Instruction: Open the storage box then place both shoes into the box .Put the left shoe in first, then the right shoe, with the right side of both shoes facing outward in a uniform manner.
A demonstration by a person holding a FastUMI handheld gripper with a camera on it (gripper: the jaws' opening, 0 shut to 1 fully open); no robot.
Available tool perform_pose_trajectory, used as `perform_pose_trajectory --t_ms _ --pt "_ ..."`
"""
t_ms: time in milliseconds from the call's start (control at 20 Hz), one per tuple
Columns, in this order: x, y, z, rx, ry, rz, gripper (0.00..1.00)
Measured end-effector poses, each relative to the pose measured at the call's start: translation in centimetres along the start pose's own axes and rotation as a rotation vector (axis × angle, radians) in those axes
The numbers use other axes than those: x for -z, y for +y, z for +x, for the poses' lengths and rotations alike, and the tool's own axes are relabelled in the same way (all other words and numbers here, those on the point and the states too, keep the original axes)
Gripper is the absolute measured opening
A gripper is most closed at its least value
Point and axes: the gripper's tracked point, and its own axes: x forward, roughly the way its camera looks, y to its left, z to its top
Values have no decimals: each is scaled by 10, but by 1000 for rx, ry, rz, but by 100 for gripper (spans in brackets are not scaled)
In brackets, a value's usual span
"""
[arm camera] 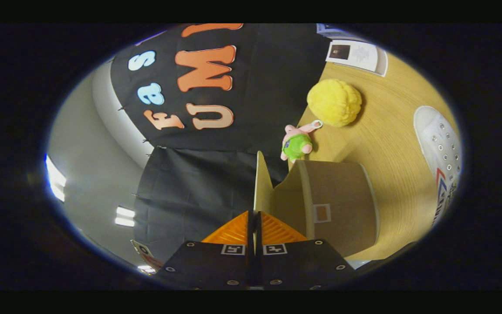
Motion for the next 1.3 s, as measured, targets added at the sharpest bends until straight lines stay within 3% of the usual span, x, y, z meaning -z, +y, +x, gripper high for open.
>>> perform_pose_trajectory --t_ms 500,650,800,1150,1300 --pt "12 93 55 47 -21 -241 0" --pt "15 106 76 110 -59 -381 1" --pt "35 126 98 92 -44 -425 1" --pt "82 135 144 127 35 -521 2" --pt "100 133 152 153 72 -594 9"
